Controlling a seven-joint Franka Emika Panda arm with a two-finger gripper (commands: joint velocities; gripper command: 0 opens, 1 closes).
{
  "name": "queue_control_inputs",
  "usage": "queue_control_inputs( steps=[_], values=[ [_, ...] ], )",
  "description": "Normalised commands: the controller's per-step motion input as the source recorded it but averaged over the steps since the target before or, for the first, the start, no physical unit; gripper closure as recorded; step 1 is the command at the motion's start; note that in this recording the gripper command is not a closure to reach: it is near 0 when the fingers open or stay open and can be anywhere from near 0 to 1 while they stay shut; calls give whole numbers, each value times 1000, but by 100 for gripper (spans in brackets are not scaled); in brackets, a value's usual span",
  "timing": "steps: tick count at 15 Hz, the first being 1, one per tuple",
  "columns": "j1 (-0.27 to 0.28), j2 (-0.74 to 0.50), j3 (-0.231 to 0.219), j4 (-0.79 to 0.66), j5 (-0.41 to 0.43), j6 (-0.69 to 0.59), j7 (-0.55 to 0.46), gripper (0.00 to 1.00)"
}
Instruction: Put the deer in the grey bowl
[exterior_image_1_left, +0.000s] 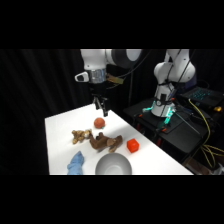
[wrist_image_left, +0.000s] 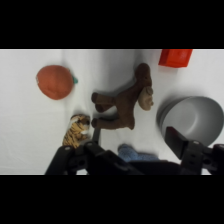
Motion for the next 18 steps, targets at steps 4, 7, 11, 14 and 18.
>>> queue_control_inputs(
  steps=[4,7,11,14,18],
  values=[
    [11,50,30,-23,-18,169,88,0],
    [26,322,33,65,41,484,217,0],
    [58,410,31,99,44,442,247,0],
    [64,285,35,66,119,253,204,0],
    [54,211,35,33,159,224,142,0]
  ],
)
